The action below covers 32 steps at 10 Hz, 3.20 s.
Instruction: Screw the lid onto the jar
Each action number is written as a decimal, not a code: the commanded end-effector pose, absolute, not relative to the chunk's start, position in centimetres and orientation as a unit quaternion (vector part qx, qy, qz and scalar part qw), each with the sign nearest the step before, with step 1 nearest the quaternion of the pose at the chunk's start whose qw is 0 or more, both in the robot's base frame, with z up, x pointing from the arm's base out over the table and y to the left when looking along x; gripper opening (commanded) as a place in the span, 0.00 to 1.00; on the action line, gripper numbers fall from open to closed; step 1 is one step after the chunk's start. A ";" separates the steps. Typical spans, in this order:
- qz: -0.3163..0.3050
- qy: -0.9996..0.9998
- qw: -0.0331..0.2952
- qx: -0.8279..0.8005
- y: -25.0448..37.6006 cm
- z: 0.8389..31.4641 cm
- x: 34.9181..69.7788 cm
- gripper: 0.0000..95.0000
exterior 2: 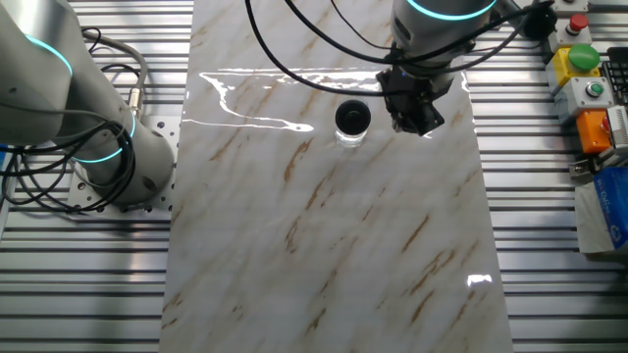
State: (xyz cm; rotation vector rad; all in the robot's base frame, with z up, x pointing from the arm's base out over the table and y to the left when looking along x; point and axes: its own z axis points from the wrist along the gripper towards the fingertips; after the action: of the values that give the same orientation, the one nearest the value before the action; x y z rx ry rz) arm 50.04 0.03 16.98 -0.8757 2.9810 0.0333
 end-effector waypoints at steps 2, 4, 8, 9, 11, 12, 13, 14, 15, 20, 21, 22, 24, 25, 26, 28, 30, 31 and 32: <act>0.009 0.957 0.017 -0.289 0.0 17.0 50.0 0.00; 0.008 0.956 0.016 -0.292 0.0 17.0 50.0 0.00; 0.027 0.952 0.022 -0.304 0.3 17.3 49.0 0.00; 0.035 0.951 0.025 -0.307 0.6 17.4 48.1 0.20; 0.034 0.948 0.025 -0.315 0.9 17.4 47.0 0.20; 0.035 0.946 0.027 -0.322 1.3 17.0 45.8 0.40; 0.035 0.946 0.027 -0.320 1.5 16.8 45.2 0.40; 0.035 0.946 0.027 -0.321 1.7 16.6 44.7 0.40; 0.037 0.945 0.028 -0.323 1.9 16.5 44.3 0.40; 0.034 0.942 0.028 -0.334 2.5 15.9 43.4 0.40; 0.035 0.941 0.028 -0.335 2.7 15.8 43.3 0.40; 0.035 0.941 0.028 -0.336 2.8 15.7 43.2 0.40; 0.035 0.939 0.029 -0.340 3.0 15.5 43.1 0.40; 0.035 0.938 0.030 -0.343 3.1 15.3 43.1 0.40; 0.036 0.938 0.031 -0.344 3.2 15.3 43.1 0.40; 0.038 0.937 0.031 -0.346 3.2 15.1 43.1 0.40; 0.054 0.935 0.038 -0.348 3.1 14.7 43.1 0.40; 0.057 0.934 0.039 -0.350 3.1 14.6 43.1 0.40; 0.058 0.932 0.040 -0.354 3.1 14.6 43.1 0.40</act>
State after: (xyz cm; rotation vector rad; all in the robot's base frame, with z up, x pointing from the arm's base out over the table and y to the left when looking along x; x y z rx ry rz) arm 43.11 3.02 14.55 -1.0868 2.8578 0.1791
